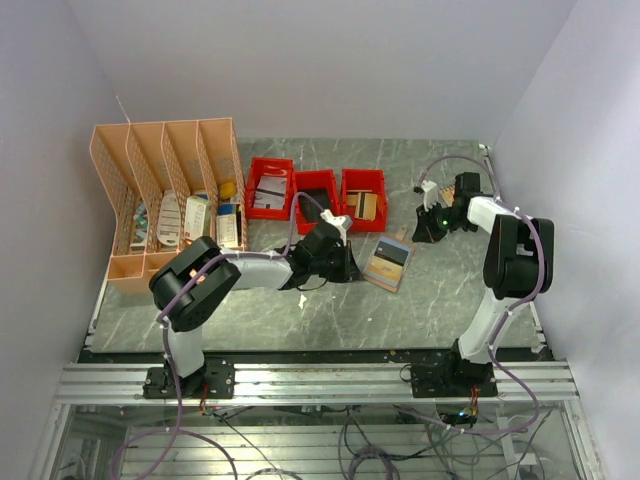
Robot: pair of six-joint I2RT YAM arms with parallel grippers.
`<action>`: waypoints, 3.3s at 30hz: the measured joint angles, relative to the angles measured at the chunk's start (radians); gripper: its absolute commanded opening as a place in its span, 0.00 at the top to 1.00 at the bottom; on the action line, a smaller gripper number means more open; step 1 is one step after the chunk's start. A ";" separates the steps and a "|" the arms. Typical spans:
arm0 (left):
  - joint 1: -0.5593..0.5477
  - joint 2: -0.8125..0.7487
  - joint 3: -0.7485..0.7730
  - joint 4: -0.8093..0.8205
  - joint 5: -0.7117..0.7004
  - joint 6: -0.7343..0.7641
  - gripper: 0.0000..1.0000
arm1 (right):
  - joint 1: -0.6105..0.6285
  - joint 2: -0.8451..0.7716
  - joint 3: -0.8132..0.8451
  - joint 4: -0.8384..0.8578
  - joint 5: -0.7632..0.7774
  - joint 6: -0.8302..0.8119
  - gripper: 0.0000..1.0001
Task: Put the credit cards into the card holder
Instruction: Move the card holder to the center of the board, then turn over the card slot in the card holder.
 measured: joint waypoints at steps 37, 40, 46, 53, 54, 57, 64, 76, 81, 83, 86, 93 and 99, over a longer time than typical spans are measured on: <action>0.142 -0.106 0.027 -0.323 -0.194 0.142 0.80 | 0.146 -0.259 -0.176 -0.149 -0.047 -0.030 0.72; 0.141 -0.172 0.025 -0.318 -0.199 0.151 0.73 | 0.145 -0.245 -0.176 -0.149 -0.160 0.012 0.68; 0.139 -0.257 -0.051 -0.142 -0.137 0.077 0.84 | 0.147 -0.164 -0.177 -0.150 -0.307 0.080 0.65; 0.083 -0.114 -0.043 -0.006 -0.077 -0.045 0.93 | 0.147 -0.130 -0.184 -0.101 -0.315 0.178 0.73; 0.072 -0.091 -0.028 -0.014 -0.077 -0.045 0.93 | 0.147 -0.130 -0.184 -0.088 -0.306 0.190 0.75; 0.043 -0.016 0.051 -0.077 -0.084 -0.041 0.93 | 0.147 -0.131 -0.192 -0.037 -0.261 0.235 0.79; 0.017 0.065 0.188 -0.182 -0.105 -0.016 0.93 | 0.152 -0.128 -0.218 0.001 -0.148 0.298 0.80; 0.013 0.129 0.218 -0.234 -0.106 -0.018 0.75 | 0.171 -0.108 -0.218 0.014 -0.081 0.318 0.79; 0.012 0.140 0.229 -0.229 -0.104 -0.029 0.71 | 0.174 -0.108 -0.218 0.014 -0.080 0.320 0.78; 0.012 0.145 0.231 -0.220 -0.103 -0.037 0.70 | 0.175 -0.108 -0.218 0.014 -0.078 0.320 0.78; 0.011 0.155 0.233 -0.203 -0.101 -0.046 0.68 | 0.175 -0.107 -0.218 0.015 -0.077 0.320 0.78; 0.011 0.173 0.244 -0.185 -0.096 -0.059 0.66 | 0.175 -0.101 -0.218 0.016 -0.082 0.321 0.77; 0.011 0.196 0.256 -0.164 -0.074 -0.064 0.66 | 0.174 -0.101 -0.217 0.015 -0.092 0.321 0.73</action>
